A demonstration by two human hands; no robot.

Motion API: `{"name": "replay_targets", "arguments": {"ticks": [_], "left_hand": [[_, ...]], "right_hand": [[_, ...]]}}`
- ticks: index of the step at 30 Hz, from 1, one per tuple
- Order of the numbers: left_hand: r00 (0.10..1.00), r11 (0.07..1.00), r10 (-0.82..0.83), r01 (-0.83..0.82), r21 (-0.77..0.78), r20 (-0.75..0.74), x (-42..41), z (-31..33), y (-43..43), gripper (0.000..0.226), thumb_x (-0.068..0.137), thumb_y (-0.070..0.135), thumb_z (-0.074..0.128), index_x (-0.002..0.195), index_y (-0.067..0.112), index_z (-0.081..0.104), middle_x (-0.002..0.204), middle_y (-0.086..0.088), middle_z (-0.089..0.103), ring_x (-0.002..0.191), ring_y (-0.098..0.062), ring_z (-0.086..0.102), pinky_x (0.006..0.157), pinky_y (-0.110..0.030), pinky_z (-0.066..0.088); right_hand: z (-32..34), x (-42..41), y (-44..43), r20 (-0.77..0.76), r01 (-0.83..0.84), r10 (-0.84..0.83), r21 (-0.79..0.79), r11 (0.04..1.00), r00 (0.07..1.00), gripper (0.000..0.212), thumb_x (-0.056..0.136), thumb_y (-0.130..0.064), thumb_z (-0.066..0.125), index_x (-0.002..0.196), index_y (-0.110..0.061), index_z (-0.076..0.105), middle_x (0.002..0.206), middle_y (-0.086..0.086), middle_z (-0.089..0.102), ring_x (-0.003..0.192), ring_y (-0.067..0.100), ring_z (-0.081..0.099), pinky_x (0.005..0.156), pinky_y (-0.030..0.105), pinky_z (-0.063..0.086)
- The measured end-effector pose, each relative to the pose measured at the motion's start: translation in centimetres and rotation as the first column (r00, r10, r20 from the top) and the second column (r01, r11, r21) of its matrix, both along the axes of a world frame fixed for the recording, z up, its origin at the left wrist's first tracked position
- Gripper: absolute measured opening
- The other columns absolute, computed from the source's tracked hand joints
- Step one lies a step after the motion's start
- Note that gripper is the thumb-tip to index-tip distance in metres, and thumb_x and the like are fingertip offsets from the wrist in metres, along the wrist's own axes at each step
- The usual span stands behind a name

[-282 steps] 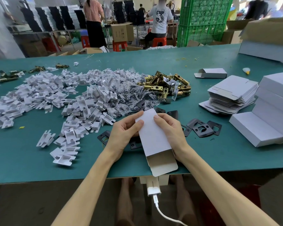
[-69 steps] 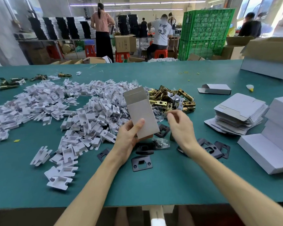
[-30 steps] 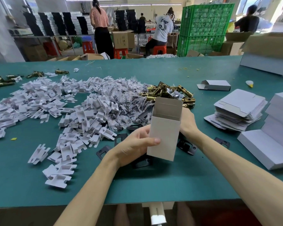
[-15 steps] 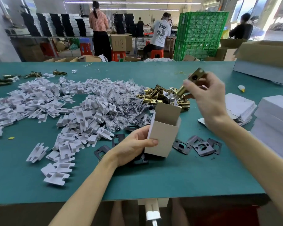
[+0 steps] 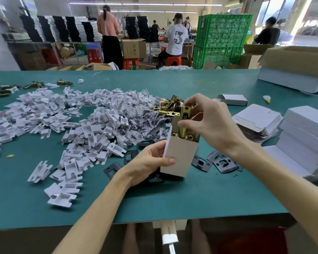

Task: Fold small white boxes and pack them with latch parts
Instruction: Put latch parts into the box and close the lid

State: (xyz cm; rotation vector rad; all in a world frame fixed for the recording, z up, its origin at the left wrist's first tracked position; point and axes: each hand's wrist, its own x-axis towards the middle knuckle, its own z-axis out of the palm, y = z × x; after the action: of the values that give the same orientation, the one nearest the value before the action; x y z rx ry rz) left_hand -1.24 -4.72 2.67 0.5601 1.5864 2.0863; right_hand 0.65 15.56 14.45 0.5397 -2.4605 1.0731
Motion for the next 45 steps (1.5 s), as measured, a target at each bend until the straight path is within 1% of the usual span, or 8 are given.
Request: {"name": "replay_targets", "arguments": {"ticks": [4,10,14,18,28,38,42,45], "left_hand": [[1.000,1.000,0.020,-0.020,0.013,0.008,0.1,-0.1,0.1,0.052,0.088,-0.003,0.072,0.136,0.014,0.066,0.133,-0.015,0.069,0.123,-0.027,0.065,0.103,-0.038,0.054],[1.000,1.000,0.027,-0.026,0.008,-0.007,0.3,0.0,0.3,0.048,0.087,-0.004,0.072,0.130,0.017,0.069,0.128,-0.011,0.072,0.119,-0.024,0.067,0.096,-0.032,0.055],[1.000,1.000,0.030,-0.030,0.001,-0.010,0.2,-0.2,0.3,0.046,0.086,-0.004,0.074,0.127,0.018,0.071,0.126,-0.011,0.072,0.117,-0.023,0.067,0.095,-0.033,0.055],[1.000,1.000,0.025,-0.025,-0.004,-0.014,0.2,-0.4,0.2,0.047,0.086,-0.004,0.074,0.127,0.018,0.071,0.126,-0.010,0.072,0.117,-0.024,0.067,0.096,-0.034,0.055],[0.999,0.999,0.035,-0.036,-0.018,-0.016,0.1,-0.4,0.2,0.050,0.085,-0.004,0.074,0.132,0.012,0.067,0.127,-0.012,0.072,0.117,-0.024,0.068,0.095,-0.034,0.056],[0.999,0.999,0.037,-0.038,-0.025,-0.018,0.0,-0.4,0.2,0.051,0.087,-0.002,0.074,0.135,0.010,0.065,0.133,-0.017,0.069,0.122,-0.030,0.066,0.106,-0.041,0.054],[0.999,0.999,0.040,-0.040,0.001,-0.006,0.1,-0.4,0.3,0.047,0.088,-0.002,0.073,0.133,0.010,0.067,0.131,-0.017,0.070,0.121,-0.029,0.067,0.101,-0.038,0.056],[0.997,0.997,0.071,-0.071,0.024,0.017,0.2,-0.3,0.5,0.046,0.087,-0.003,0.071,0.131,0.011,0.068,0.124,-0.015,0.073,0.113,-0.025,0.071,0.093,-0.032,0.057]], "right_hand": [[-0.1,-0.2,-0.6,0.021,0.006,-0.008,0.092,0.996,1.000,0.033,0.081,-0.023,0.086,0.104,-0.016,0.064,0.075,-0.009,0.066,0.069,0.006,0.062,0.067,0.027,0.052],[-0.5,-0.3,-1.5,0.099,-0.033,0.005,0.279,0.960,0.995,0.023,0.083,-0.023,0.080,0.096,-0.011,0.065,0.087,0.004,0.069,0.087,0.025,0.063,0.079,0.045,0.054],[-0.6,-0.2,-1.8,0.066,-0.038,0.012,0.411,0.911,0.998,0.016,0.090,-0.029,0.073,0.095,-0.016,0.066,0.090,0.004,0.068,0.084,0.028,0.065,0.073,0.045,0.056],[-0.5,-0.4,-2.1,0.121,-0.102,0.052,0.459,0.882,0.991,0.006,0.094,-0.026,0.069,0.098,-0.021,0.070,0.098,0.003,0.069,0.090,0.027,0.065,0.078,0.046,0.057],[-0.5,-0.4,-2.4,0.051,-0.081,0.063,0.565,0.821,0.997,0.011,0.091,-0.013,0.069,0.097,-0.019,0.076,0.101,0.003,0.067,0.093,0.028,0.065,0.080,0.045,0.056],[0.0,-0.2,-2.3,0.014,-0.050,0.052,0.591,0.805,0.999,0.023,0.090,0.000,0.064,0.091,-0.020,0.076,0.097,-0.001,0.056,0.090,0.030,0.062,0.075,0.047,0.056],[-0.2,-0.1,-1.6,-0.024,-0.049,0.071,0.508,0.860,0.997,0.015,0.099,-0.012,0.060,0.103,-0.016,0.074,0.106,0.003,0.063,0.096,0.027,0.062,0.082,0.046,0.054],[-1.1,-0.2,-0.8,-0.125,0.006,0.045,0.383,0.924,0.991,0.023,0.100,-0.012,0.059,0.121,-0.013,0.067,0.113,0.005,0.062,0.098,0.026,0.061,0.085,0.045,0.052]]}}
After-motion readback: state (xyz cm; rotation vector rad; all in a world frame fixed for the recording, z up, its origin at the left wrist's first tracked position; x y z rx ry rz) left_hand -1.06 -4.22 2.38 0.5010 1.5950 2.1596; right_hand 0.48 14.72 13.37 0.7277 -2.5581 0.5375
